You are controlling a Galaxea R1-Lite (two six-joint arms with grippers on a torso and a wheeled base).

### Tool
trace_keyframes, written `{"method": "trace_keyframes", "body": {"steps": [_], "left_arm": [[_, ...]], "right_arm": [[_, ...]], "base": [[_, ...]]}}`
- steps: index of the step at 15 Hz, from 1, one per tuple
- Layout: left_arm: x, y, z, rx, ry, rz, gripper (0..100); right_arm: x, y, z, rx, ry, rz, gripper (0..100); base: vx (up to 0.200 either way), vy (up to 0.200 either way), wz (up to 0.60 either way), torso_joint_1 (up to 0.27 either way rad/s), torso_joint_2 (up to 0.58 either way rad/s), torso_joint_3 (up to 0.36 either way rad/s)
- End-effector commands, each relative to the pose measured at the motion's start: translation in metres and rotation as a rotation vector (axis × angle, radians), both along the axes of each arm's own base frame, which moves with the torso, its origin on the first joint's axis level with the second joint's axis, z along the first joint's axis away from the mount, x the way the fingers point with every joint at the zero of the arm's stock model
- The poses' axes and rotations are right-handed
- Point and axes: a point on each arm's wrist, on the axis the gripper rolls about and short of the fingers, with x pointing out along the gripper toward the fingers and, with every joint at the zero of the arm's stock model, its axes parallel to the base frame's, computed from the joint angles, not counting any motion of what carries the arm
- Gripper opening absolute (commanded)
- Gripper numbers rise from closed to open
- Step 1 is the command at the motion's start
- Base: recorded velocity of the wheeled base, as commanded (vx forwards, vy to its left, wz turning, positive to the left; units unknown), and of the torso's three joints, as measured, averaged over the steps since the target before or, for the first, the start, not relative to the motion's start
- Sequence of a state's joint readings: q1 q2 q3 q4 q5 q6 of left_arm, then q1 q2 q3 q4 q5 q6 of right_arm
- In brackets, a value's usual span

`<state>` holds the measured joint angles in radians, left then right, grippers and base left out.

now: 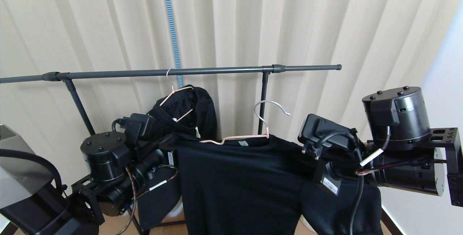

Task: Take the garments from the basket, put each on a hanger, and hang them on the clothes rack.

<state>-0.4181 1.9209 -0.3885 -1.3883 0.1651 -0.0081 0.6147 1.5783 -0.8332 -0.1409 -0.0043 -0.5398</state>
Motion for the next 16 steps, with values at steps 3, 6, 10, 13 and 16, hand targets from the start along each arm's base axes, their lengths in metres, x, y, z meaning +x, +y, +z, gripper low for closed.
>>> {"method": "trace_keyframes", "body": {"steps": [3,6,10,13,16], "left_arm": [[-0.013,-0.006,0.009,-0.003,-0.026,-0.043,0],[-0.027,-0.013,0.016,0.021,-0.049,-0.091,0],[-0.033,-0.017,0.020,0.015,-0.060,-0.114,0],[-0.036,-0.019,0.021,0.015,-0.063,-0.128,0],[-0.043,-0.023,0.024,0.009,-0.073,-0.154,0]], "right_arm": [[0.007,0.009,-0.011,-0.016,0.029,0.013,0],[0.009,0.014,-0.013,-0.012,0.039,0.020,0],[0.012,0.027,-0.020,0.042,0.060,0.007,0],[0.015,0.031,-0.019,0.104,0.050,-0.012,0],[0.018,0.042,-0.028,0.112,0.062,-0.010,0]], "base": [[0.000,0.000,0.00,0.000,0.00,0.000],[0.000,0.000,0.00,0.000,0.00,0.000],[0.000,0.000,0.00,0.000,0.00,0.000],[0.000,0.000,0.00,0.000,0.00,0.000],[0.000,0.000,0.00,0.000,0.00,0.000]]}}
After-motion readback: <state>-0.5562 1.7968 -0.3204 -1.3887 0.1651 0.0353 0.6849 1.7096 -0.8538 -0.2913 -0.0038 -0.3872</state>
